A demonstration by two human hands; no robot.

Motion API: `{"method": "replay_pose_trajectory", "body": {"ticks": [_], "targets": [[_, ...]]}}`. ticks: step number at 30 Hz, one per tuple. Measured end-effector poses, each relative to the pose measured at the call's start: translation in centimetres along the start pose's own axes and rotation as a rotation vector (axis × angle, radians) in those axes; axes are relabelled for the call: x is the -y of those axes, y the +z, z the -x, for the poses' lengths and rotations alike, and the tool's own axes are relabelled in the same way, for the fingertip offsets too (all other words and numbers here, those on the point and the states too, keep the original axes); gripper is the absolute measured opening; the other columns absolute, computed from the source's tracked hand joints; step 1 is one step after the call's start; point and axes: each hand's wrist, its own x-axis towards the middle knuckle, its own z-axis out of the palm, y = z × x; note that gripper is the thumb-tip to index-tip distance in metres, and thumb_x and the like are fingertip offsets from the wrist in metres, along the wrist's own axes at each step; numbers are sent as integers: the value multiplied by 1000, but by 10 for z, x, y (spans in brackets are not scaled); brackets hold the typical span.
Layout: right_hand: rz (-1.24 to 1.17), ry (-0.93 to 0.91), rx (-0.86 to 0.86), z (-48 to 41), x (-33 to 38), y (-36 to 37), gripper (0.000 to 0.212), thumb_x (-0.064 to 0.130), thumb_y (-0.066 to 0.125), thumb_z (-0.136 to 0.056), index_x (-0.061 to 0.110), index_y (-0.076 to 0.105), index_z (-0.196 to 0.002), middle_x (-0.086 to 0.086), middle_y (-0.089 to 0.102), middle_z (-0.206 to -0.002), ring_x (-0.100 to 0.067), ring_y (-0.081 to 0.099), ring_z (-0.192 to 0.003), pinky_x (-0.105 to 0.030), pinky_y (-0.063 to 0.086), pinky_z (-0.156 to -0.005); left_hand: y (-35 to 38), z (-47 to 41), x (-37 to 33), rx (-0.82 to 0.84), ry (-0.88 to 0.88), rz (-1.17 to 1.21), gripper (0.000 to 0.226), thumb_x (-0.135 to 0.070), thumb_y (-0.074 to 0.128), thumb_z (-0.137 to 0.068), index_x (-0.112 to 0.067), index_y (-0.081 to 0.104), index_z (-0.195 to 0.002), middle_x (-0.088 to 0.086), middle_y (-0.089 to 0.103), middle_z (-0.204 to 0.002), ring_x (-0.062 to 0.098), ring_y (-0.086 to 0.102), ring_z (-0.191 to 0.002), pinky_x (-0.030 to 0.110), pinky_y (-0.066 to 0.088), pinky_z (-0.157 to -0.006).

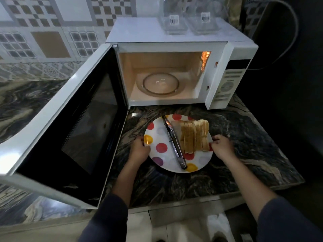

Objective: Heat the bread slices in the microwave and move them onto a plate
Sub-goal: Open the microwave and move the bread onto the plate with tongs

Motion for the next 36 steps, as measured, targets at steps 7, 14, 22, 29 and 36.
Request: {"method": "replay_pose_trajectory", "body": {"ticks": [7, 14, 22, 29, 36], "targets": [[-99, 41, 10, 14, -11, -10, 19, 5, 52, -89, 4, 58, -108, -16, 63, -106, -33, 61, -97, -48, 51, -86, 1, 31, -1, 104, 12, 227, 25, 0, 49, -91, -12, 47, -112, 9, 58, -111, 24, 58, -101, 43, 54, -82], [-249, 15, 52, 45, -39, -10, 30, 5, 44, -94, 7, 56, -122, -17, 63, -116, -24, 59, -93, -28, 47, -67, 5, 72, 6, 115, -16, 314, 33, -2, 45, -94, -12, 47, -126, 9, 58, -117, 20, 58, -96, 18, 53, -51], [-304, -71, 53, 93, -71, -39, 35, 2, 43, -95, 4, 52, -129, -10, 59, -121, -20, 54, -98, -28, 42, -78, 17, 147, 11, 89, 21, 426, 31, 1, 45, -94, -20, 51, -116, 4, 63, -108, 15, 62, -91, 20, 55, -55], [-342, -97, 134, 135, -105, -60, 36, 6, 44, -96, 9, 52, -131, -11, 62, -119, -24, 60, -98, -32, 48, -78, 29, 227, 28, -35, 31, 403, 33, 0, 47, -93, -23, 51, -118, 2, 63, -106, 18, 63, -90, 25, 56, -55], [-356, -145, 233, 191, -133, -70, 33, 7, 46, -96, 3, 52, -128, -3, 57, -104, -22, 57, -97, -40, 48, -84, 27, 311, 64, -109, 31, 390, 32, -4, 40, -96, -27, 53, -114, 6, 63, -110, 20, 65, -91, 25, 56, -60]]}}
